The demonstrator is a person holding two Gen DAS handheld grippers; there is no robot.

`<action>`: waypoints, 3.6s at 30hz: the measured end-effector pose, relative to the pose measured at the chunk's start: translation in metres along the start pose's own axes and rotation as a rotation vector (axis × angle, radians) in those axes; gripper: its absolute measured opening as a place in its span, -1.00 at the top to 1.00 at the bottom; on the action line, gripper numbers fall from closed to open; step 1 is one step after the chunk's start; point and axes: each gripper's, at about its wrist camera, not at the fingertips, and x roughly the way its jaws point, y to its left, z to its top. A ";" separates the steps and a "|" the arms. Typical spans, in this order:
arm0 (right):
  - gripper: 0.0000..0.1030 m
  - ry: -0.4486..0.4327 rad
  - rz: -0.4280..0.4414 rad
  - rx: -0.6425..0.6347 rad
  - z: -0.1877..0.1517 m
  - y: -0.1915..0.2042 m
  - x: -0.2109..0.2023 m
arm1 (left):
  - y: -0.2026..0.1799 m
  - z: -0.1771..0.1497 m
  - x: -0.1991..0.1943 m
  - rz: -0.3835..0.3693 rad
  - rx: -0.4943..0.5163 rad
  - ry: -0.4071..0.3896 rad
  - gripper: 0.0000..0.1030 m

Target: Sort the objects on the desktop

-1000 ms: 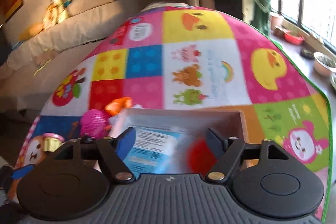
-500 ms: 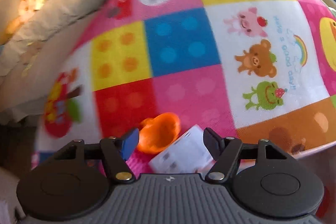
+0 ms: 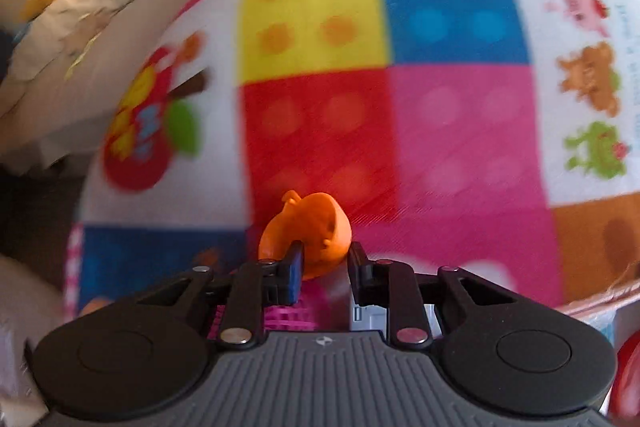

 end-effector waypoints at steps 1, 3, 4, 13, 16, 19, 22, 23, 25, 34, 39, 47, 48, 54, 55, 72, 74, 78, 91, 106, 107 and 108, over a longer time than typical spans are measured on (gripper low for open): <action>0.56 0.010 0.017 -0.018 -0.005 0.005 -0.003 | 0.000 0.000 0.000 0.000 0.001 0.000 -0.95; 0.55 0.032 0.060 -0.057 -0.015 0.015 -0.015 | 0.000 -0.001 -0.001 0.003 0.002 0.001 -0.95; 0.55 0.022 0.085 -0.068 -0.019 0.017 -0.025 | 0.000 -0.001 -0.002 0.004 0.003 0.000 -0.96; 0.29 -0.357 -0.131 -0.129 -0.108 -0.043 -0.156 | -0.001 -0.001 -0.002 0.011 0.017 0.011 -0.97; 0.29 -0.397 -0.228 -0.262 -0.172 -0.051 -0.171 | -0.005 -0.002 -0.001 0.026 0.034 0.018 -0.98; 0.29 -0.362 -0.144 -0.333 -0.218 -0.049 -0.177 | -0.007 -0.002 0.001 0.038 0.046 0.022 -0.98; 0.27 -0.390 -0.133 -0.415 -0.248 -0.037 -0.173 | -0.008 -0.001 0.001 0.045 0.050 0.025 -0.98; 0.27 -0.417 -0.181 -0.468 -0.255 -0.031 -0.172 | -0.008 -0.002 0.001 0.050 0.050 0.025 -0.98; 0.33 -0.435 -0.205 -0.512 -0.258 -0.025 -0.163 | -0.008 -0.002 0.001 0.055 0.049 0.025 -0.98; 0.77 -0.469 -0.206 -0.548 -0.221 -0.014 -0.123 | -0.008 -0.002 0.002 0.061 0.047 0.025 -0.99; 0.69 -0.495 -0.214 -0.574 -0.190 -0.004 -0.102 | -0.007 -0.002 0.002 0.057 0.043 0.023 -0.99; 0.64 -0.483 -0.235 -0.632 -0.163 0.010 -0.092 | -0.005 -0.002 0.001 0.052 0.032 0.017 -0.99; 0.64 -0.499 -0.226 -0.613 -0.159 0.012 -0.100 | -0.005 -0.002 0.002 0.055 0.036 0.018 -0.99; 0.44 -0.317 -0.063 -0.330 -0.075 0.029 -0.117 | -0.005 -0.002 0.001 0.053 0.034 0.018 -0.99; 0.45 -0.263 -0.064 -0.297 -0.059 0.032 -0.107 | -0.005 -0.002 0.001 0.050 0.031 0.016 -0.99; 0.82 0.082 -0.264 -0.341 -0.055 0.060 -0.014 | -0.005 -0.005 -0.004 0.018 0.066 0.034 -1.00; 0.82 0.121 -0.216 -0.334 -0.071 0.059 -0.026 | -0.011 -0.008 -0.005 0.023 0.113 0.051 -1.00; 0.81 0.183 -0.120 -0.309 -0.112 0.051 -0.053 | -0.021 -0.018 -0.013 0.027 0.200 0.079 -1.00; -0.26 -0.127 -0.104 -0.481 -0.274 -0.001 -0.145 | -0.028 -0.026 -0.023 0.112 0.241 0.090 -1.00; -0.56 -0.398 -0.206 -0.229 -0.298 -0.080 -0.178 | -0.042 0.001 0.005 0.186 0.165 0.089 -0.52; -0.58 -0.404 -0.197 -0.224 -0.300 -0.081 -0.179 | -0.043 0.001 0.004 0.183 0.167 0.089 -0.44; -0.59 -0.408 -0.189 -0.219 -0.301 -0.081 -0.178 | -0.045 0.001 0.002 0.183 0.178 0.088 -0.38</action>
